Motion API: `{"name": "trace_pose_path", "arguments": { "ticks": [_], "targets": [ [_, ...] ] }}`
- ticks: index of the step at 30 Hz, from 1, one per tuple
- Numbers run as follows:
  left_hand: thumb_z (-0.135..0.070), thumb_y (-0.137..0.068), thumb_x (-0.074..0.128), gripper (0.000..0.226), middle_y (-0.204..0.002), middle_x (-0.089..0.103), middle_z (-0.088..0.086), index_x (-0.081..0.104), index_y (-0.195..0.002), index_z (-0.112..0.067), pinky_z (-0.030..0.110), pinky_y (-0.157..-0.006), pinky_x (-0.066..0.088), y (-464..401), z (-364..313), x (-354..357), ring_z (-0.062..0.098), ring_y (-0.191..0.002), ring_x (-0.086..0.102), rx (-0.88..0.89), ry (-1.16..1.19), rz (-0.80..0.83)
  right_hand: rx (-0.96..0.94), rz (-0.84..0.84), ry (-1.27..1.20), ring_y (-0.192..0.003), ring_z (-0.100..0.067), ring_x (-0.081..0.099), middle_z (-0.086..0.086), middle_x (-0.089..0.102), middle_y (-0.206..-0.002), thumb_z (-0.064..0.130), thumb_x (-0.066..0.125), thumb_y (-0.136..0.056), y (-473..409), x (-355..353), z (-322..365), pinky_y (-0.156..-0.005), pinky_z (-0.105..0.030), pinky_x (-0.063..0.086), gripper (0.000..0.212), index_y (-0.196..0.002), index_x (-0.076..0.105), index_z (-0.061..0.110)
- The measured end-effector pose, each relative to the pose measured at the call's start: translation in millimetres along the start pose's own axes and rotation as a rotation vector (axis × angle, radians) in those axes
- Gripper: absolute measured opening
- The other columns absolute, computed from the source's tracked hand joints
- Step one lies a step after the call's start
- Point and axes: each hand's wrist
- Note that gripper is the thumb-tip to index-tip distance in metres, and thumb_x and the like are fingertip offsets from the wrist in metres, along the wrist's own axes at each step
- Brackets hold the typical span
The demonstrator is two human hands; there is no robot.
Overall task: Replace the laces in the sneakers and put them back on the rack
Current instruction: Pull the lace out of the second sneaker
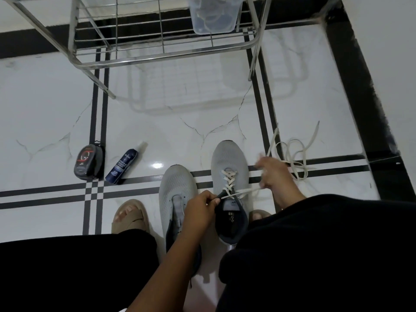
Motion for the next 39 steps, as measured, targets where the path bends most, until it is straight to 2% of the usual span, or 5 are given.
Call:
{"name": "trace_pose_path", "arguments": {
  "ticks": [5, 17, 25, 31, 39],
  "targets": [
    [-0.021, -0.091, 0.063, 0.016, -0.072, 0.062, -0.011, 0.058, -0.077, -0.025, 0.037, -0.08, 0.054, 1.0, -2.4, -1.9, 0.015, -0.078, 0.064, 0.015, 0.01, -0.011, -0.599, 0.392, 1.299, -0.094, -0.02, 0.061, 0.005, 0.053, -0.123, 0.04, 0.058, -0.093, 11.8, 43.8, -37.6, -0.071, -0.025, 0.036, 0.035, -0.117, 0.059, 0.015],
    [-0.026, -0.094, 0.055, 0.014, -0.095, 0.066, 0.004, 0.061, -0.095, -0.013, 0.036, -0.083, 0.048, -12.0, -12.8, -12.0, 0.02, -0.092, 0.06, 0.076, -0.3, 0.102, -0.051, -0.15, 0.267, -0.088, -0.022, 0.053, -0.005, 0.057, -0.09, 0.029, 0.045, -0.101, -7.9, -5.1, -26.7, -0.083, -0.041, 0.046, 0.029, -0.083, 0.06, 0.013],
    [-0.027, -0.088, 0.063, 0.027, -0.107, 0.053, -0.006, 0.051, -0.112, -0.023, 0.03, -0.079, 0.051, -4.2, -17.2, -8.4, 0.01, -0.093, 0.056, 0.313, -0.245, 0.048, -0.057, -0.221, 0.55, -0.103, -0.024, 0.052, -0.008, 0.051, -0.112, 0.047, 0.071, -0.081, -4.4, -21.7, -31.5, -0.084, -0.032, 0.042, 0.047, -0.105, 0.053, 0.01],
    [-0.036, -0.091, 0.056, 0.025, -0.122, 0.046, -0.001, 0.06, -0.112, -0.023, 0.037, -0.086, 0.048, -17.5, -24.0, 4.4, 0.02, -0.107, 0.047, 0.544, -0.732, 0.043, -0.041, 0.421, 0.837, -0.086, -0.018, 0.065, 0.002, 0.066, -0.086, 0.041, 0.076, -0.078, 20.9, 12.7, -37.4, -0.078, -0.03, 0.052, 0.028, -0.085, 0.059, 0.021],
    [-0.02, -0.09, 0.057, 0.006, -0.113, 0.048, 0.003, 0.061, -0.095, -0.018, 0.034, -0.09, 0.045, -32.3, -33.4, -0.2, 0.022, -0.104, 0.051, 0.403, -0.437, 0.187, 0.129, 0.198, 0.326, -0.087, -0.026, 0.07, -0.007, 0.073, -0.093, 0.012, 0.066, -0.089, 4.4, 4.6, -75.7, -0.089, -0.047, 0.055, 0.014, -0.085, 0.067, 0.025]
  ]
}}
Point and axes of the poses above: each hand's wrist, its own y-axis away from the middle knuckle, its own x-axis out of the palm, z = x × y
